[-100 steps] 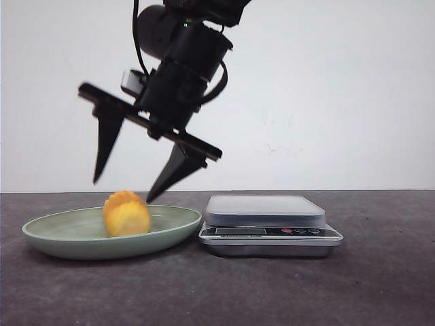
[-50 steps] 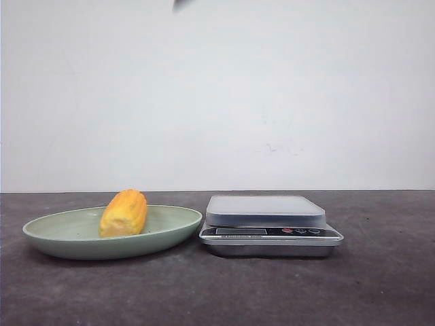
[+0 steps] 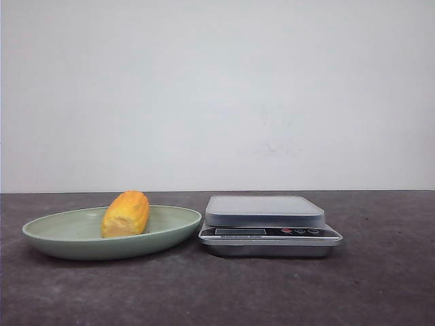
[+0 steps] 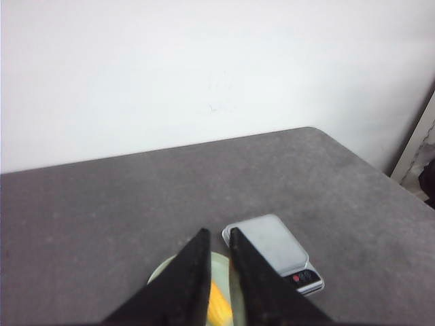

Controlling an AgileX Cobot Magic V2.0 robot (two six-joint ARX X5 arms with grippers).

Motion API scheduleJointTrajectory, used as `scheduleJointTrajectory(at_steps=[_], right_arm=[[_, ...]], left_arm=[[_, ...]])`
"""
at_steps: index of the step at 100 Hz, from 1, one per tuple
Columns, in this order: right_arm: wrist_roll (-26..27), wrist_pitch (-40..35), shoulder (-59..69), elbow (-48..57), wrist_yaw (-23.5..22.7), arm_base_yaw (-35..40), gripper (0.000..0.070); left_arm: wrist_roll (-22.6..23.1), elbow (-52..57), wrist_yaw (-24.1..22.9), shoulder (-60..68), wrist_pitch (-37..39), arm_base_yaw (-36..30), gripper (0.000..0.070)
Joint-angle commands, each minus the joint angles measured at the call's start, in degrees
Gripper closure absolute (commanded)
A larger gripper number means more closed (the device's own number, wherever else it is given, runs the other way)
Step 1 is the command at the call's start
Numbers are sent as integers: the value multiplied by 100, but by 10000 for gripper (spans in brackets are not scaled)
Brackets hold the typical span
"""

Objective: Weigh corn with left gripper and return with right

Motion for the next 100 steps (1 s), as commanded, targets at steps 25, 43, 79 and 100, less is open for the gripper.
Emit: scheduleJointTrajectory(at_steps=[25, 43, 79, 100], right_arm=[[-616, 2201, -2715, -3421, 260, 59, 700], [-619, 2500, -3491, -4181, 662, 59, 700], [-621, 2461, -3635, -4157, 662, 59, 700], [-621, 2461, -3635, -4157, 621, 59, 700]], left_arm=[[-420, 74, -24, 52, -446, -48, 700], [-1187, 74, -20, 52, -629, -48, 700], [-1255, 79, -22, 50, -616, -48, 700], [-1252, 79, -24, 50, -614, -48, 700]])
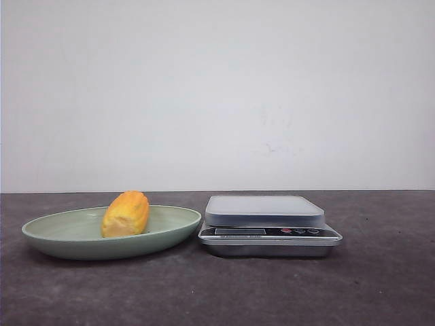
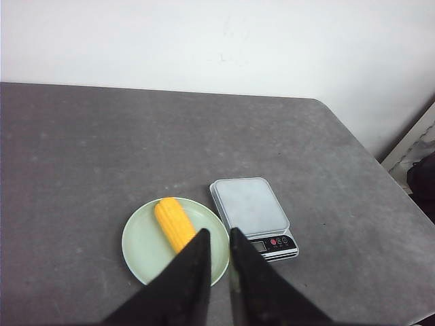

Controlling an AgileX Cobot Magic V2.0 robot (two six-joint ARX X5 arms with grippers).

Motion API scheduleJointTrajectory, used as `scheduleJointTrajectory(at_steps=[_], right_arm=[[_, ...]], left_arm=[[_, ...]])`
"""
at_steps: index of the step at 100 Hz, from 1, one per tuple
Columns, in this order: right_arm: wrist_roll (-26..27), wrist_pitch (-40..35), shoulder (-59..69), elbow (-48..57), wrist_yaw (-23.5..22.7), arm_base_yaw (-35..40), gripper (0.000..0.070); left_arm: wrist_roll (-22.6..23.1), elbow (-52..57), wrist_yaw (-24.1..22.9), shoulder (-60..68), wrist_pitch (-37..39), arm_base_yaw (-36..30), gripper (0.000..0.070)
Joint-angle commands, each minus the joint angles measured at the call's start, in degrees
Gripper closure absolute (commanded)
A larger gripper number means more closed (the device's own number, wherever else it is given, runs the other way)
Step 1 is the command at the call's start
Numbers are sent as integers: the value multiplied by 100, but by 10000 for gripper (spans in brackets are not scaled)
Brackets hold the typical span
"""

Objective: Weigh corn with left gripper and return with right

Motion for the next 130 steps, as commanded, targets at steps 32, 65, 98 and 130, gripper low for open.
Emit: scheduleJointTrajectory(at_steps=[32, 65, 98, 130], right_arm=[[85, -533, -94, 74, 597, -459, 693], [409, -575, -1377, -2717, 1182, -2590, 693], [964, 1453, -3204, -6478, -715, -4472, 693], [1246, 1593, -3178, -7399, -1543, -4653, 693]], left_arm=[[-22, 94, -22, 50, 63, -48, 700], [-22, 94, -22, 50, 63, -48, 700], [-24, 94, -20, 50, 63, -48, 700], [-22, 105, -22, 39, 66, -48, 700]])
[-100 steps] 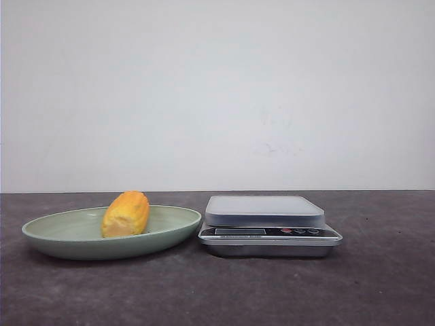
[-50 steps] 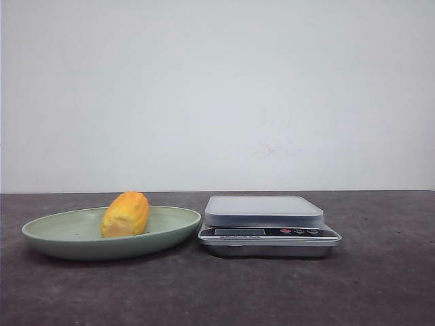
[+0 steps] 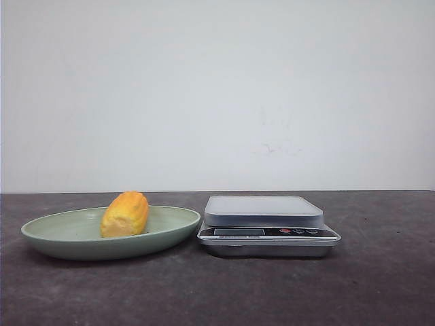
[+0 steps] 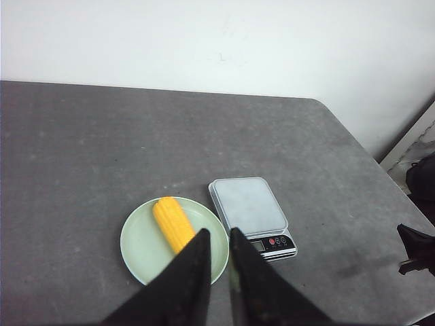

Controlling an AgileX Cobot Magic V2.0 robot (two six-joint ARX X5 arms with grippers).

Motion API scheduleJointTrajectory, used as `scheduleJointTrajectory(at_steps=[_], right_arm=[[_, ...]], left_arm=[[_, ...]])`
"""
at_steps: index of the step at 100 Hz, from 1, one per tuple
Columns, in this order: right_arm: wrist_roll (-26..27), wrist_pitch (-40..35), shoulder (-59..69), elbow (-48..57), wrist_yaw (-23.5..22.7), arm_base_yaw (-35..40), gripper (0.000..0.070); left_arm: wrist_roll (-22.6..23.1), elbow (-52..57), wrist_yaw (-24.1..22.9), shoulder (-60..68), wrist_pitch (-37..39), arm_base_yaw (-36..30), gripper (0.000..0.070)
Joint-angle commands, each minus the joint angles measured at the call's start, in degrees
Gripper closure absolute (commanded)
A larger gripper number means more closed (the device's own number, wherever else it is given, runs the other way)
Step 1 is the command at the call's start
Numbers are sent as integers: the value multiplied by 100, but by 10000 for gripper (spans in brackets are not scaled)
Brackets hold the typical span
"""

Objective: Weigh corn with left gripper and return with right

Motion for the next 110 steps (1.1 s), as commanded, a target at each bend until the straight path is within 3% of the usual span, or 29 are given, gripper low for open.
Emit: scheduleJointTrajectory(at_steps=[1, 38, 110], right_arm=[[162, 96, -7, -205, -374, -2, 693], [55, 826, -7, -431, -490, -103, 693], [55, 852, -7, -431, -444, -103, 693]], left_arm=[[9, 109, -20, 33, 63, -48, 700], [9, 131, -20, 33, 63, -48, 700], [9, 131, -20, 33, 63, -48, 700]])
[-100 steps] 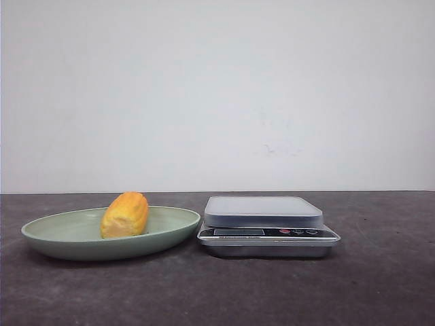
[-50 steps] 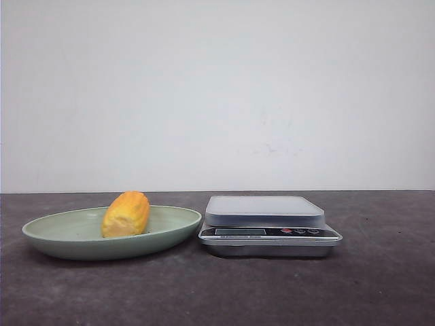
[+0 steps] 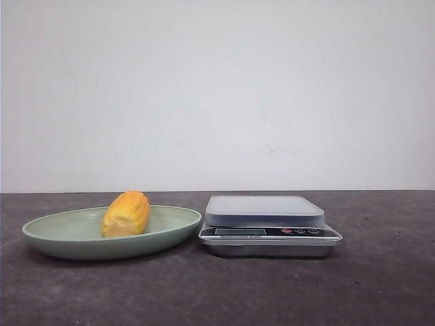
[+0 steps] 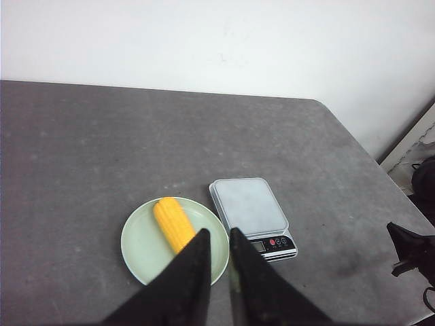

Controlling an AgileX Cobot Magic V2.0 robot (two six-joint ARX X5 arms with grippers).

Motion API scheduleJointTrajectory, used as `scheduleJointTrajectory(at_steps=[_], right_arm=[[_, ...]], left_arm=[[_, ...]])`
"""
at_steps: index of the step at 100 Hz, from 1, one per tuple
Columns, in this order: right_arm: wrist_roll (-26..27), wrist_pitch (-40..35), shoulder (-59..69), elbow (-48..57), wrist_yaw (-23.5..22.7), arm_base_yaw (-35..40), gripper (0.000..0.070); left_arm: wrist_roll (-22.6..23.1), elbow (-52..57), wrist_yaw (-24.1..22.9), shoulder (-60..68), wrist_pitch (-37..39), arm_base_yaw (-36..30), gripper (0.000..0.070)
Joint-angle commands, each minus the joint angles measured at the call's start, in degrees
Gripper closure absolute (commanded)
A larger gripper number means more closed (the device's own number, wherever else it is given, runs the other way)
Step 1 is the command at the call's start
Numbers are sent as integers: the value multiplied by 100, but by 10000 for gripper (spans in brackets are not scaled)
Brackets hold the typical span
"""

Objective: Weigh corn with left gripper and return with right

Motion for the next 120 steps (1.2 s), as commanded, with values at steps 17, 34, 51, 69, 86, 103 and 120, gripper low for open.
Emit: scheduleJointTrajectory(at_steps=[17, 34, 51, 69, 86, 103, 120], right_arm=[[39, 79, -2, -20, 11, 4, 693], [39, 79, -2, -20, 13, 4, 693], [39, 77, -2, -20, 11, 4, 693], [39, 77, -2, -20, 13, 4, 693], [39, 77, -2, -20, 13, 4, 693], [39, 77, -2, -20, 17, 4, 693], [39, 77, -2, -20, 22, 4, 693]], left_arm=[[37, 129, -20, 35, 48, -48, 700], [680, 120, -87, 35, -103, -2, 700], [1207, -374, -138, -13, 1220, 286, 700], [1952, -2085, 35, -286, 3279, 938, 700], [1770, -4382, 463, -741, 4868, 1646, 700], [1019, -6282, 1014, -1338, 6459, 2175, 700], [887, -7211, 1010, -2135, 7178, 2538, 700]])
